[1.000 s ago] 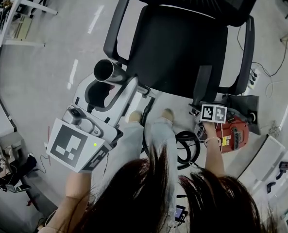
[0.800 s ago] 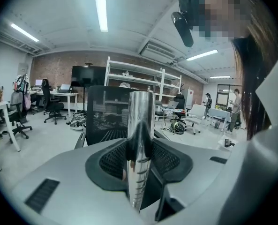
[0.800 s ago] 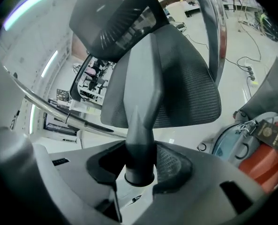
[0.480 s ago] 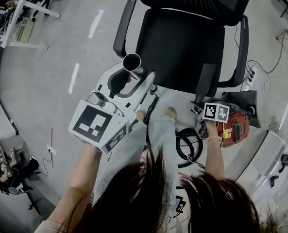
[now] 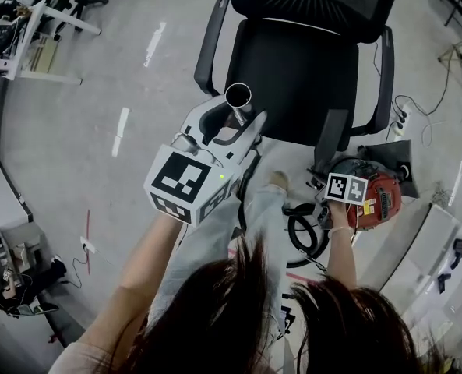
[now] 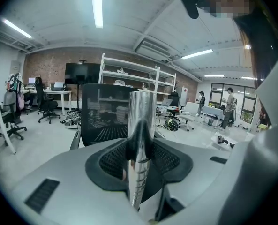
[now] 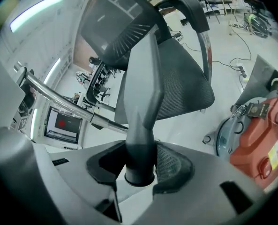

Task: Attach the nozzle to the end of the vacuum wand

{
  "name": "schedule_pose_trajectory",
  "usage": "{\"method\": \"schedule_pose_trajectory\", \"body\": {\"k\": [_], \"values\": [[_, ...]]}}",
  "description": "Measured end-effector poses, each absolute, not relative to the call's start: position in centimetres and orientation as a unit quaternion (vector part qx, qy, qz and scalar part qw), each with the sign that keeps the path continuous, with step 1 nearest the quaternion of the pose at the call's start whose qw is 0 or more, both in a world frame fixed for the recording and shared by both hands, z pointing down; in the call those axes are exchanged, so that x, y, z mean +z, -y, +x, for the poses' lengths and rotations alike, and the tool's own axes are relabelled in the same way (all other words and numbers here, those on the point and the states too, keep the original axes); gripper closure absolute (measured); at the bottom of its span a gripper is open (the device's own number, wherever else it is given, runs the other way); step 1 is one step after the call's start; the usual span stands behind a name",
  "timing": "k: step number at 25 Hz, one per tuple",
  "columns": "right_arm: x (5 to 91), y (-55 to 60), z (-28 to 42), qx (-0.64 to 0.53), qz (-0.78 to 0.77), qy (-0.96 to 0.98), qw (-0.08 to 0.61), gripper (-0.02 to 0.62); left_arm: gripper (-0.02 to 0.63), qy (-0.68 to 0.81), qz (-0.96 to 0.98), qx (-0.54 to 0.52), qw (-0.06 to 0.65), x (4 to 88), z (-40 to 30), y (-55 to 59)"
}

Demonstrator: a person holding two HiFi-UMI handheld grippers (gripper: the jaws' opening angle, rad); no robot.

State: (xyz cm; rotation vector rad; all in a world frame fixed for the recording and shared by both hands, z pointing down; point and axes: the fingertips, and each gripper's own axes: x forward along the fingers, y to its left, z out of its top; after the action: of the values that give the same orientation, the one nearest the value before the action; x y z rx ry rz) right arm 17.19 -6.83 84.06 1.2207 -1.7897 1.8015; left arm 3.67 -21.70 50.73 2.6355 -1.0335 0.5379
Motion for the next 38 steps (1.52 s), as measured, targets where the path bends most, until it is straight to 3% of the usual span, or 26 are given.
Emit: {"method": "schedule_pose_trajectory", "body": {"k": [38], "values": [[66.2,4.6,9.6,0.603,0.455,0.647,0.104,0.413,0.445,0.307,0.920,0.200,0.138,48.2,2.7,20.1]]}}
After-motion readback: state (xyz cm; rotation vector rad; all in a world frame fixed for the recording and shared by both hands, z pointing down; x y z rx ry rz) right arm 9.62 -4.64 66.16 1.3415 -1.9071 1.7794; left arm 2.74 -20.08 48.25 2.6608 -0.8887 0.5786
